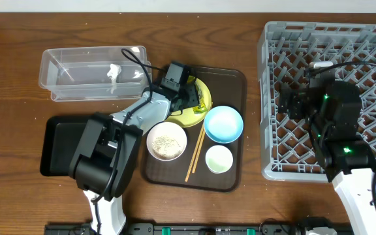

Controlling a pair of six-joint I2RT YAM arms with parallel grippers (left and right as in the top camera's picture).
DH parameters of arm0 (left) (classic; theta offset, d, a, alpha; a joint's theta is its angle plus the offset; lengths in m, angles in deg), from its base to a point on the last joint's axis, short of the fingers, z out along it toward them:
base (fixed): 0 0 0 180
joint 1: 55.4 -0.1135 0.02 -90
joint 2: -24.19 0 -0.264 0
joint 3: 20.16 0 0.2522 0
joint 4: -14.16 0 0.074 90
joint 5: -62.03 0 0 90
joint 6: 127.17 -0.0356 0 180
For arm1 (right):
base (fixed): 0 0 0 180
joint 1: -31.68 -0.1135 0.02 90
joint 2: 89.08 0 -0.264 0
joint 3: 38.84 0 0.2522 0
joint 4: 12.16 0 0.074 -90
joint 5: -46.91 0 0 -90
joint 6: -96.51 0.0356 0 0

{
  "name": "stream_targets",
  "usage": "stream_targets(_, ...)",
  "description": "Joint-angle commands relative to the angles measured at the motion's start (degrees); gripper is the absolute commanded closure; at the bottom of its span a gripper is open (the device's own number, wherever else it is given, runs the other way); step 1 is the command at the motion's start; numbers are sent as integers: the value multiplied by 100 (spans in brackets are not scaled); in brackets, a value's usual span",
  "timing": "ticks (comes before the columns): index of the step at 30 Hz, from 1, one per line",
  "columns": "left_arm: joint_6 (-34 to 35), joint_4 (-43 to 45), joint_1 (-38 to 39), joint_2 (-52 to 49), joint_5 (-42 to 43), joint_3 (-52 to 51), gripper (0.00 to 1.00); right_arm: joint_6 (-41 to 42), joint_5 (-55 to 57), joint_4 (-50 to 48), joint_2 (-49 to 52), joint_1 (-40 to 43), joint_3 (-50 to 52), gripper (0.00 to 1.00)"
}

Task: Sort waste into correct bins and load items into the dishwasher rack
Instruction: 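Grasp the green wrapper and tissue on the yellow plate with left gripper, then carry the wrapper to the clear bin and release it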

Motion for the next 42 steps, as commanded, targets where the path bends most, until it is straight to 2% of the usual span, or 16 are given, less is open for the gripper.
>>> stream_targets(1,26,-33,39,-155,55,50,78,-46,-24,2,-9,37,-136,5)
stream_targets(4,24,-35,39,-155,57,50,93,-46,-24,13,-9,37,-136,5)
stream_targets(6,24,-37,33,-138,55,50,94,-46,-22,24,-9,37,-136,5)
stream_targets(11,-245,-127,-72,131,50,50,94,-48,-22,61,-9,37,-136,5)
stream_targets(16,-831,-570,-417,866,11,50,94,-48,-20,61,-9,37,-136,5)
stream_targets(24,-1036,-415,-1486,2109,-17,50,94,-70,20,59,-9,37,-136,4)
stream_targets(31,-1032,-358,-2398,2114,-896,50,94,-68,20,59,-9,37,-136,4)
stream_targets(35,-1034,-317,-2649,1895,-1005,50,93,-68,20,59,-9,37,-136,4)
stream_targets(36,-1034,-313,-2684,1832,-1005,50,91,-68,17,59,-9,37,-136,4)
stream_targets(37,-1032,-304,-2712,1784,-1005,50,84,-68,20,59,-9,37,-136,4)
stream_targets(39,-1034,-278,-2728,1679,-1005,50,62,-68,17,61,-9,37,-136,4)
stream_targets(42,-1034,-214,-2728,1639,-1005,50,54,-68,17,63,-9,37,-136,4)
